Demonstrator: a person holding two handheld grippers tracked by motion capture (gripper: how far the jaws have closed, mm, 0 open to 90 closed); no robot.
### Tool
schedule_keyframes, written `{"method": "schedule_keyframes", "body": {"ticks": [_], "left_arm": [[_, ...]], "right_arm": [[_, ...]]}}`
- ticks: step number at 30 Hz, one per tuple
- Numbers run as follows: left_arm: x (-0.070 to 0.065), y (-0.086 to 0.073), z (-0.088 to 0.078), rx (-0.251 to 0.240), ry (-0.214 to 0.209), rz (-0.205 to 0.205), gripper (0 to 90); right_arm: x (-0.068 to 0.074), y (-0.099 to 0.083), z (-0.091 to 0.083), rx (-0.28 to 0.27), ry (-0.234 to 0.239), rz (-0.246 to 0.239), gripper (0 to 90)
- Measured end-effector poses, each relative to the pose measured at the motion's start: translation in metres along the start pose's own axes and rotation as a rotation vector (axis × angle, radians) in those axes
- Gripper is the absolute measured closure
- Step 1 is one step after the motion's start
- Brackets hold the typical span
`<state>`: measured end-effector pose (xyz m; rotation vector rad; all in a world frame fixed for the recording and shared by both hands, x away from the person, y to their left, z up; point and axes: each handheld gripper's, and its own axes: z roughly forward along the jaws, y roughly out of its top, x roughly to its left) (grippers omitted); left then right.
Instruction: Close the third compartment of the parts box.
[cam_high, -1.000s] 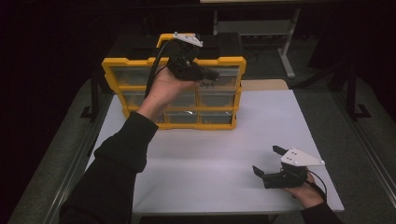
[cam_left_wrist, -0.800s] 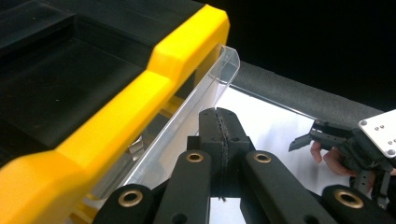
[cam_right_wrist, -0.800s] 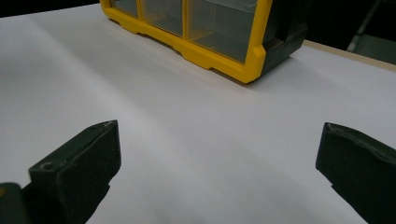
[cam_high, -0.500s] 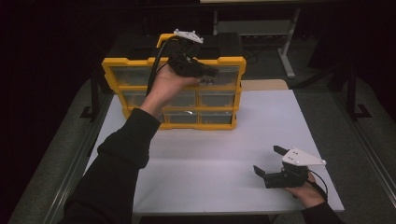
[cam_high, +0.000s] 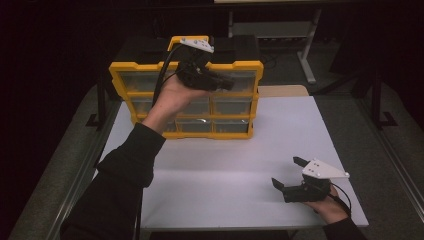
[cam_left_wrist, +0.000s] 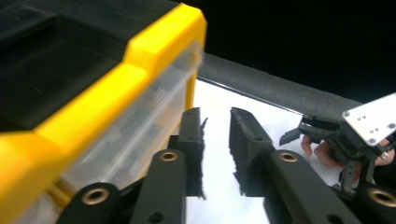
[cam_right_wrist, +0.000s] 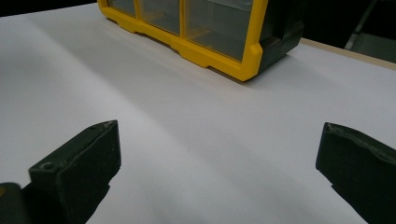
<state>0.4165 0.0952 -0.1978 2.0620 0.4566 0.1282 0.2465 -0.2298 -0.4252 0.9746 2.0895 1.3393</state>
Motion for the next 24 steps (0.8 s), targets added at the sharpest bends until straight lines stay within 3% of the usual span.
{"method": "schedule_keyframes", "body": {"ticks": [7, 18, 24], "left_arm": [[-0.008, -0.017, -0.006, -0.018, -0.008, -0.005, 63.1], [-0.018, -0.054, -0.014, -0.03, -0.003, 0.022, 45.7], [-0.022, -0.077, -0.018, -0.043, 0.005, 0.005, 38.5]], "right_arm": [[0.002, 0.0, 0.001, 0.003, 0.005, -0.002, 0.0], [0.003, 0.0, 0.002, 0.005, 0.006, -0.003, 0.0], [0.003, 0.0, 0.001, 0.005, 0.008, -0.003, 0.0]]}}
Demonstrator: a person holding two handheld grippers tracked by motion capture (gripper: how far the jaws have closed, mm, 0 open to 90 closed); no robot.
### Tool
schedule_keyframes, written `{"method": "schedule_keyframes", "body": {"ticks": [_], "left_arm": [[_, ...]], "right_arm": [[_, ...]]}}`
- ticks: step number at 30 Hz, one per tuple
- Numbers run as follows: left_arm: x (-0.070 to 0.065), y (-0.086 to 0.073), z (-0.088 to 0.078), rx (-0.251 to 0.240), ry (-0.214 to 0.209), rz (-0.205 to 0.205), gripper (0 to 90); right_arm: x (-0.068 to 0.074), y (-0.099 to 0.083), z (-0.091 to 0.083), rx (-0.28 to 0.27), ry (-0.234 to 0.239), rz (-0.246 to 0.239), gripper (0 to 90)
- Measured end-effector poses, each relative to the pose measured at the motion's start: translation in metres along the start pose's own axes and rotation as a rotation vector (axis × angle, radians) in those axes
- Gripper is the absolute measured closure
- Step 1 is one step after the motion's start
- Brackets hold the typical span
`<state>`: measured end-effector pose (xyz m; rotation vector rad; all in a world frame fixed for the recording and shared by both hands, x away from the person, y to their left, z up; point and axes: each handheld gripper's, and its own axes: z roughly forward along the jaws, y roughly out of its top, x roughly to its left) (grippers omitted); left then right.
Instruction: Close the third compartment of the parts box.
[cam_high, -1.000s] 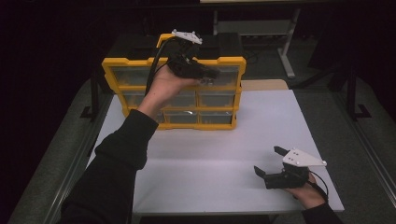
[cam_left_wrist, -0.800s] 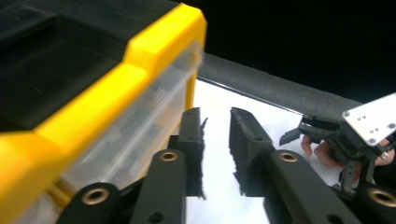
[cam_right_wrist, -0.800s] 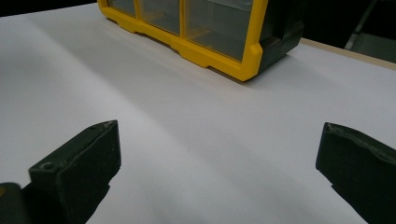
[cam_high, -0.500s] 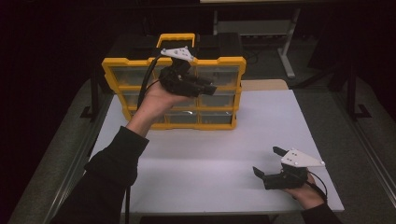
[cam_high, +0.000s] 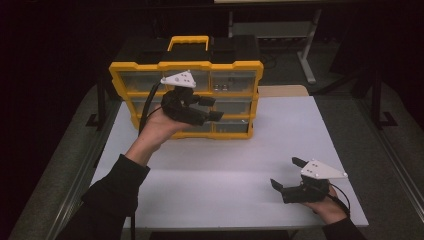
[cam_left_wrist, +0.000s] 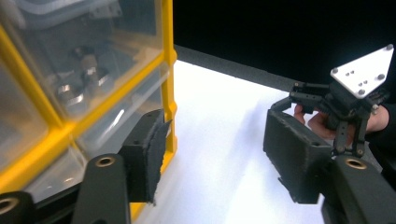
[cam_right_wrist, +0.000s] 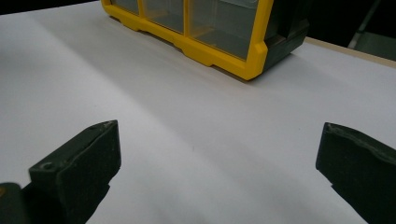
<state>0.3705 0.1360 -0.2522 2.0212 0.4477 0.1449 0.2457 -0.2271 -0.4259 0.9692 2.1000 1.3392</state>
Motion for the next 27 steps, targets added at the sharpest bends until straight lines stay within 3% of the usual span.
{"method": "schedule_keyframes", "body": {"ticks": [9, 23, 27], "left_arm": [[-0.008, -0.039, -0.011, -0.029, 0.021, -0.011, 34.2], [-0.016, -0.1, -0.017, -0.064, 0.072, -0.066, 21.1], [-0.019, -0.114, -0.021, -0.071, 0.086, -0.059, 17.6]], "right_arm": [[-0.001, 0.001, -0.002, -0.018, 0.015, 0.014, 0.0], [0.001, 0.009, 0.002, -0.029, 0.057, 0.019, 0.0], [0.002, 0.01, 0.003, -0.033, 0.062, 0.019, 0.0]]}}
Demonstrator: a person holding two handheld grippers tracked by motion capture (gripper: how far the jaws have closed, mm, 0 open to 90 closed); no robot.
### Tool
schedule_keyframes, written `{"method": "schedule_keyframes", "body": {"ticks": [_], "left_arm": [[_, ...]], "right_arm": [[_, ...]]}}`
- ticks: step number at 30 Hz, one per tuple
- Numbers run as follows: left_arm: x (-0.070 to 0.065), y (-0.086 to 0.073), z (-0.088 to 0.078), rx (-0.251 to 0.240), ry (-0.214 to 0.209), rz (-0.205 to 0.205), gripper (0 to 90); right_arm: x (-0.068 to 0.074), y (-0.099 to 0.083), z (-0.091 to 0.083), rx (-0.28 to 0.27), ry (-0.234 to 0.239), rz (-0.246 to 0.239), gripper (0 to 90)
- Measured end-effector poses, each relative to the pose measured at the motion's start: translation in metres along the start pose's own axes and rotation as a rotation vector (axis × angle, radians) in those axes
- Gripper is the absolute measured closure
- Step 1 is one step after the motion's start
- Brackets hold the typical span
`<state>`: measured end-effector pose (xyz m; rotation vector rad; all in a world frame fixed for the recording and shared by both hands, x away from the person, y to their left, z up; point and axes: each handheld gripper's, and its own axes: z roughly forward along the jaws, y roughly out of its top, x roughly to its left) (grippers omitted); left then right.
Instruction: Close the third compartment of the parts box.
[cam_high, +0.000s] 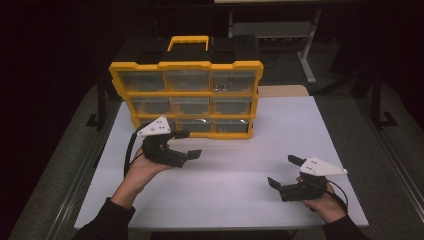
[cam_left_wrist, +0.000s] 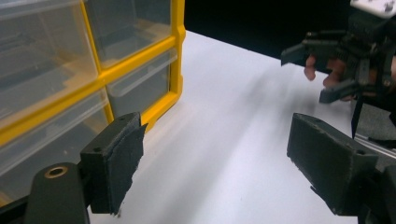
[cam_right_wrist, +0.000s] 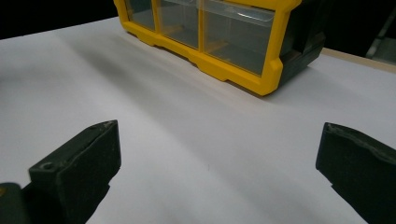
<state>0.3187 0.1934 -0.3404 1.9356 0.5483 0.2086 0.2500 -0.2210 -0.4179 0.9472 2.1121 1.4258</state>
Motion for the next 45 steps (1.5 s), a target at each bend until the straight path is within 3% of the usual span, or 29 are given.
{"method": "schedule_keyframes", "body": {"ticks": [8, 16, 23, 24, 33, 45], "left_arm": [[0.001, -0.025, -0.015, -0.032, 0.043, 0.011, 13.2], [0.002, -0.053, -0.024, -0.04, 0.064, -0.036, 8.9], [0.002, -0.075, -0.032, -0.038, 0.082, -0.045, 5.9], [0.001, -0.077, -0.032, -0.036, 0.075, -0.062, 5.7], [-0.003, -0.095, -0.037, -0.045, 0.068, -0.081, 2.6], [-0.005, -0.112, -0.047, -0.039, 0.125, -0.081, 0.0]], "right_arm": [[0.001, 0.003, 0.003, -0.002, 0.008, 0.002, 0.0], [0.004, 0.004, 0.004, -0.007, 0.01, -0.001, 0.0], [0.004, 0.002, 0.005, -0.003, 0.006, -0.001, 0.0], [0.004, 0.001, 0.005, -0.003, 0.005, -0.002, 0.0], [0.003, 0.0, 0.003, -0.008, -0.01, -0.002, 0.0], [0.001, -0.003, 0.002, -0.006, -0.021, 0.015, 0.0]]}}
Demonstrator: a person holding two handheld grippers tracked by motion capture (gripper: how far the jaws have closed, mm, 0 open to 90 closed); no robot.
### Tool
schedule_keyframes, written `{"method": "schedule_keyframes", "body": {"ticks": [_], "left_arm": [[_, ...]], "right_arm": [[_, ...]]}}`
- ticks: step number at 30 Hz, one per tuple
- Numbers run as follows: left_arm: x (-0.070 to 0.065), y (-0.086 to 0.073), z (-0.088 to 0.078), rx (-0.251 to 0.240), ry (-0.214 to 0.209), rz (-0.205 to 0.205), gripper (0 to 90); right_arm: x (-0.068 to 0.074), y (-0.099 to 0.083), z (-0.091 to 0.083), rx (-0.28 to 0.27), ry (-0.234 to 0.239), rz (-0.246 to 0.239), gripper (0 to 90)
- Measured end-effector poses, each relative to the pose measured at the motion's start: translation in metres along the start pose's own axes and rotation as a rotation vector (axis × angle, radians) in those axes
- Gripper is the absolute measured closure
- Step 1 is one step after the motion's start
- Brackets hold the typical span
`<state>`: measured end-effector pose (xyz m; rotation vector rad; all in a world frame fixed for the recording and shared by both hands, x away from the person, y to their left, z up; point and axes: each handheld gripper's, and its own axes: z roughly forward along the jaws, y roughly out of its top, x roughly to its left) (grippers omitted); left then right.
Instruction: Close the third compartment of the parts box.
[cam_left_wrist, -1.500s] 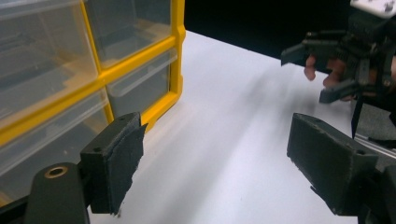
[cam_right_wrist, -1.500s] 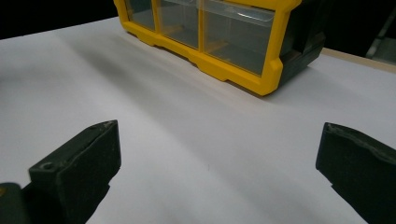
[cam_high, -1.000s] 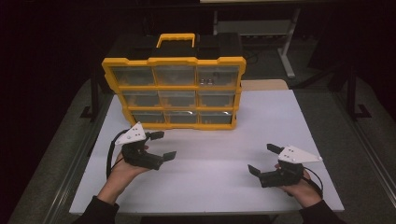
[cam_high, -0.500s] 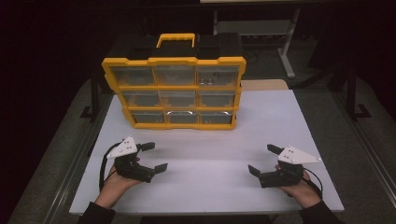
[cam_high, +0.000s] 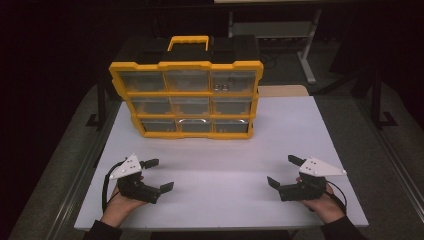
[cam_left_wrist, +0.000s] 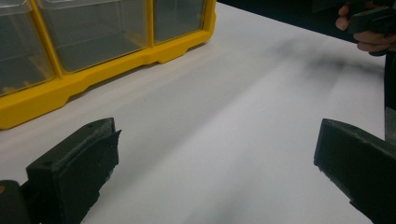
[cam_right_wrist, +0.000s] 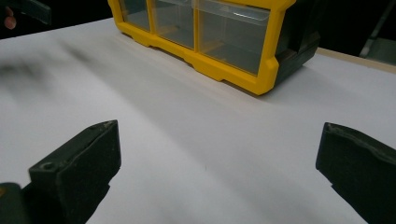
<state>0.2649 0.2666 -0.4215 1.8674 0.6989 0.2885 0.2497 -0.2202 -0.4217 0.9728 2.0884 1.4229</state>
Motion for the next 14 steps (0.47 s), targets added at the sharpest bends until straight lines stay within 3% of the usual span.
{"method": "schedule_keyframes", "body": {"ticks": [14], "left_arm": [[0.0025, -0.0079, -0.0008, 0.024, 0.001, -0.016, 0.0]], "right_arm": [[-0.0001, -0.0049, 0.002, 0.017, 0.0, 0.006, 0.0]]}}
